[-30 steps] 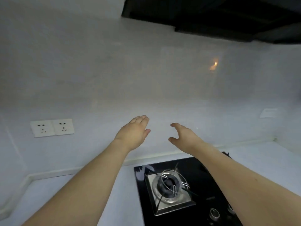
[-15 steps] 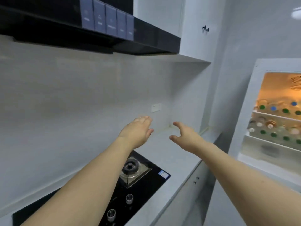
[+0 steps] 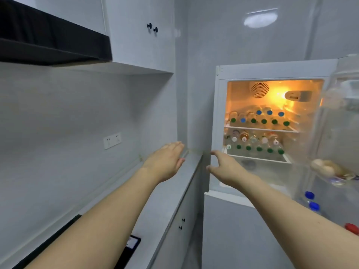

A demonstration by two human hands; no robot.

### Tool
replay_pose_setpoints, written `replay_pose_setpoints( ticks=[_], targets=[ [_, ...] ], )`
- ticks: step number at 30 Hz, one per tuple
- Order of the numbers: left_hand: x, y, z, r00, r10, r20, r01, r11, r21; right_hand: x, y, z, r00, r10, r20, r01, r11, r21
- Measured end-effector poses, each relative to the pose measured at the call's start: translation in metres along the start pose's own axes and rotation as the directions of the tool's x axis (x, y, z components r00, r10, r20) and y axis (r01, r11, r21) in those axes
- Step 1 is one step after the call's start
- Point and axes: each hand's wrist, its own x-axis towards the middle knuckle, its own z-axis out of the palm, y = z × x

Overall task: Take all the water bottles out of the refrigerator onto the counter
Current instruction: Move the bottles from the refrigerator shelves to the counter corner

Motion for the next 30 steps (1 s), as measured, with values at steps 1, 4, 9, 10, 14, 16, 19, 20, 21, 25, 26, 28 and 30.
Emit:
replay_pose_setpoints(
  ticks=[1,4,9,10,14,16,19,20,21,25,26,28,30],
  targets=[
    [0.017,0.000,0.007,1.000,0.026,-0.004,-0.026,1.000,0.000,0.013,0.010,-0.001,1.000,0.017,-0.009,-0.017,1.000,0.004],
    [0.078,-0.005,0.023,0.996,0.090,-0.019,-0.090,0.996,-0.014,0.054,0.034,-0.009,0.997,0.072,-0.041,-0.071,0.997,0.026],
    [0.175,-0.009,0.035,0.987,0.140,-0.082,-0.147,0.986,-0.079,0.122,0.062,-0.045,0.983,0.124,-0.137,-0.129,0.991,-0.026],
    [0.196,-0.007,0.039,0.983,0.156,-0.095,-0.165,0.982,-0.095,0.138,0.068,-0.053,0.979,0.127,-0.160,-0.133,0.991,-0.031],
    [0.254,0.013,0.057,0.966,0.230,-0.121,-0.245,0.961,-0.131,0.170,0.095,-0.072,0.961,0.149,-0.234,-0.153,0.988,0.000],
    [0.280,0.026,0.069,0.955,0.269,-0.126,-0.286,0.946,-0.150,0.184,0.115,-0.081,0.952,0.176,-0.249,-0.182,0.983,0.000],
    [0.318,0.045,0.085,0.933,0.340,-0.122,-0.357,0.920,-0.162,0.206,0.149,-0.096,0.918,0.277,-0.284,-0.278,0.960,0.039],
    [0.330,0.051,0.089,0.926,0.356,-0.128,-0.374,0.913,-0.163,0.214,0.161,-0.100,0.906,0.304,-0.294,-0.303,0.952,0.053],
    [0.343,0.057,0.094,0.921,0.368,-0.129,-0.386,0.908,-0.166,0.223,0.172,-0.104,0.897,0.319,-0.306,-0.317,0.947,0.057],
    [0.396,0.076,0.116,0.915,0.386,-0.120,-0.402,0.902,-0.160,0.260,0.215,-0.121,0.872,0.355,-0.336,-0.344,0.934,0.093],
    [0.410,0.079,0.120,0.915,0.386,-0.114,-0.401,0.903,-0.155,0.271,0.224,-0.126,0.867,0.361,-0.343,-0.346,0.932,0.107],
    [0.437,0.088,0.127,0.916,0.389,-0.104,-0.400,0.905,-0.146,0.291,0.243,-0.137,0.861,0.352,-0.367,-0.340,0.935,0.098],
    [0.469,0.096,0.133,0.918,0.385,-0.096,-0.395,0.911,-0.117,0.315,0.265,-0.150,0.853,0.344,-0.393,-0.337,0.937,0.089]
  ],
)
